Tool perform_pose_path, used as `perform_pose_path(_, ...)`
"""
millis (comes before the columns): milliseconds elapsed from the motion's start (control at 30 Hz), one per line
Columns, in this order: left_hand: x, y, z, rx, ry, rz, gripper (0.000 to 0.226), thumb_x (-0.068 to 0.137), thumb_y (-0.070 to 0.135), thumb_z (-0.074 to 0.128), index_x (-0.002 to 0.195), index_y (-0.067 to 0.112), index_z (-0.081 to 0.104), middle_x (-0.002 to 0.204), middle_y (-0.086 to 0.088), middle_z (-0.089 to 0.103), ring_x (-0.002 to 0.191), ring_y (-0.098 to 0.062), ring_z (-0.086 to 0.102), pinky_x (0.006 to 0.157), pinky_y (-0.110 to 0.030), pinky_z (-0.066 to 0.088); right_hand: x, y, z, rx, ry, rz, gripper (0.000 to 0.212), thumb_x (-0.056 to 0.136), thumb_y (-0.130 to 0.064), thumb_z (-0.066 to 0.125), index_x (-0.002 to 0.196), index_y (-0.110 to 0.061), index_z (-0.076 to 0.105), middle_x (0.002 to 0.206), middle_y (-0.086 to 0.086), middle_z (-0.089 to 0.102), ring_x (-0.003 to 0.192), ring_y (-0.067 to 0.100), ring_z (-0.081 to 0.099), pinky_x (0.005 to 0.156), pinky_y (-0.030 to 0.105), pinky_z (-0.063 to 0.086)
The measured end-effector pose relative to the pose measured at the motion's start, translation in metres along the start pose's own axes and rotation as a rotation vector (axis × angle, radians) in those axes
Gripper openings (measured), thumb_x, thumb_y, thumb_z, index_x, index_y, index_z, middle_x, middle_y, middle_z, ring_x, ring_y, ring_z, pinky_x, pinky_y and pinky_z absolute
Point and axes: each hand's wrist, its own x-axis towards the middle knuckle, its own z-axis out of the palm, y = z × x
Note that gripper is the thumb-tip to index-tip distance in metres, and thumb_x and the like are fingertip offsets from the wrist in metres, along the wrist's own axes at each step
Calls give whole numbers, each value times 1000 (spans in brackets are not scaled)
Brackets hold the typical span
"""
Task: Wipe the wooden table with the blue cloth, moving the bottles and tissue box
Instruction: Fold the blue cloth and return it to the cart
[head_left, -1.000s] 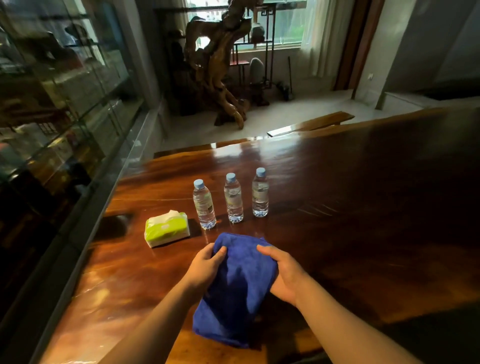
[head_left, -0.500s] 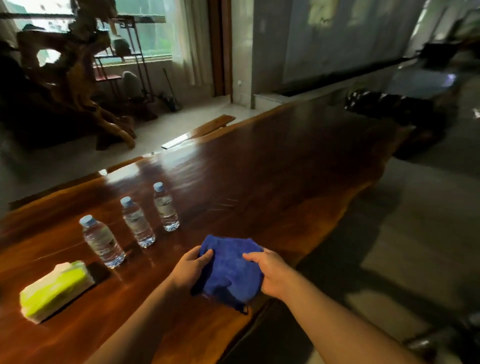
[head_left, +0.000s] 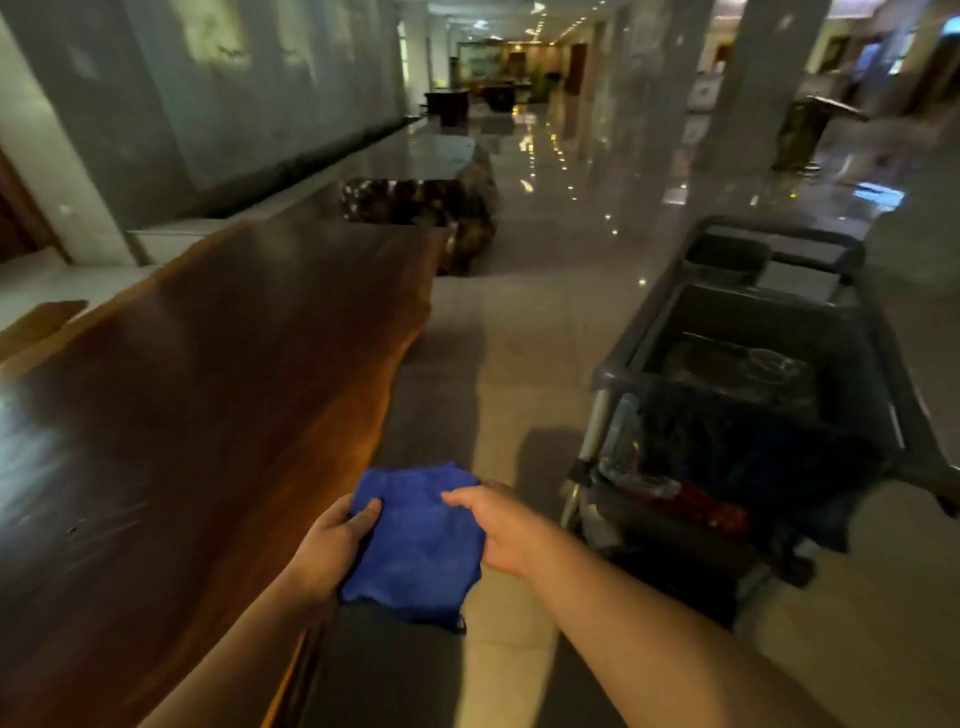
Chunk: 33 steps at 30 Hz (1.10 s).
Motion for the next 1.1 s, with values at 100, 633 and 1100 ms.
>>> perform_pose_path(100,14,6,49,48,-89,-30,24,99,20,45,117,9,56,111,-20,67,99,-39,67,76,-42,56,-11,-17,-48,19,96,-23,26,88,-4,57,112,-10,65,106,16,71,95,31,69,79,39,57)
perform_pose_path(633,68,12,249,149,-428,21,20,97,24,50,112,17,61,111,-12,69,94,-22,69,78,-34,54,-81,-79,-233,124,383,-177,18,91,-9,55,103,-19,65,101,8,69,86,20,66,66,29,53)
perform_pose_path(1100,125,85,363,286,-489,174,30,99,27,48,124,12,53,121,-14,63,109,-29,63,95,-47,52,-83,-194,-324,134,553,-185,32,81,-12,66,113,-8,65,100,17,74,90,32,71,82,42,55)
